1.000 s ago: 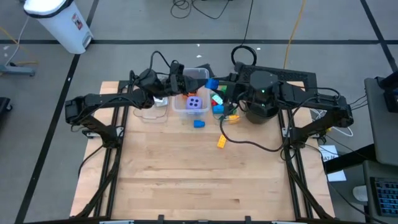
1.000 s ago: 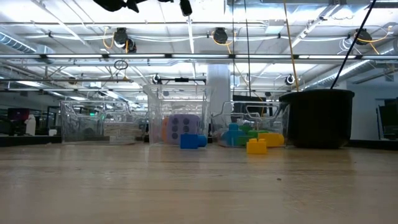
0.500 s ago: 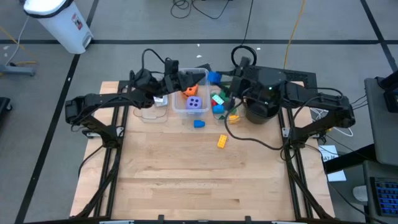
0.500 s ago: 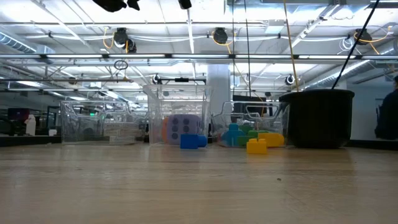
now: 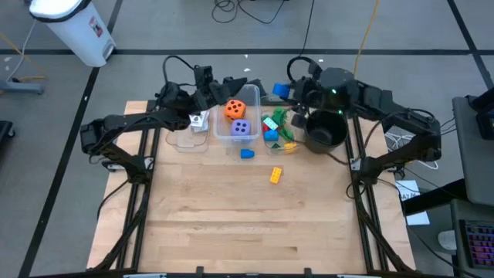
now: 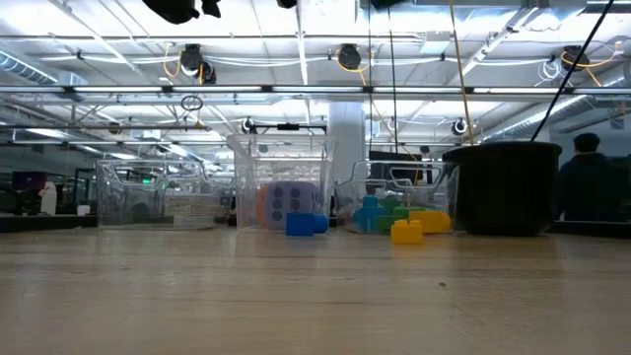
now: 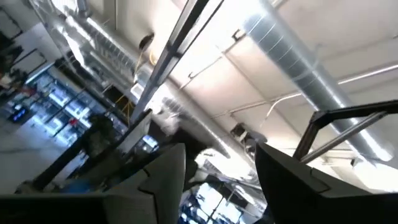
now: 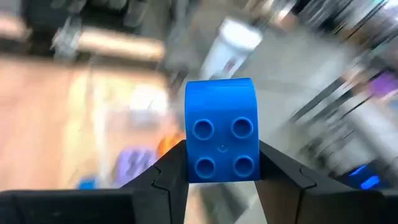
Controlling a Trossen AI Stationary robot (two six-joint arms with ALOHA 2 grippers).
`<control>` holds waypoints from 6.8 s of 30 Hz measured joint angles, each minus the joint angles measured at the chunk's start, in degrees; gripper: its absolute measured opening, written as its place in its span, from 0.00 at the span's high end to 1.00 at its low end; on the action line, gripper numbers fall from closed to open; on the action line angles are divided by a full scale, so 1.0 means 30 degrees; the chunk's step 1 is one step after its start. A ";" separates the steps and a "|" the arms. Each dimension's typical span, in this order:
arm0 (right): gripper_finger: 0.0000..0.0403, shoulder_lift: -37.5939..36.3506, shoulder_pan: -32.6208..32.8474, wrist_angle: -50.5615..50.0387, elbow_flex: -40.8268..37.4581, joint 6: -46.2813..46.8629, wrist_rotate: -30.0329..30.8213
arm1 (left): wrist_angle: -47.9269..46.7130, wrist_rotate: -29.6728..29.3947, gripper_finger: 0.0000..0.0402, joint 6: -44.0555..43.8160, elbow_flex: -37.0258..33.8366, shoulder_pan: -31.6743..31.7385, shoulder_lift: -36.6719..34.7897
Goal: Pick & Place Toys
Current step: Put the dark blue game piece into the right transparent bin, then put the blue game piece into the right transparent bin
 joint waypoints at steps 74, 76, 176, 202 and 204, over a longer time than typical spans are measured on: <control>0.65 0.6427 -0.4384 0.3233 -1.1371 0.3744 -0.9242 | -0.2849 0.1424 0.56 0.0803 0.0000 -0.1052 0.0003; 0.64 0.6427 -0.4390 0.3226 -1.1371 0.3744 -0.9211 | -0.2847 0.1424 0.56 0.0810 0.0000 -0.1052 0.0003; 0.50 0.0053 1.2170 1.9073 -1.9247 2.0733 0.0746 | -1.2186 -1.1202 0.56 -0.3431 -0.9347 -0.6957 0.2693; 0.50 0.0052 1.2163 1.7586 -1.9240 2.0749 -0.0142 | -1.0650 -1.4274 0.56 -0.4281 -0.8123 -0.6873 0.5983; 0.50 0.0059 1.2163 1.7540 -1.9232 2.0748 -0.0143 | -1.0569 -1.4336 0.56 -0.4208 -0.7703 -0.6873 0.6402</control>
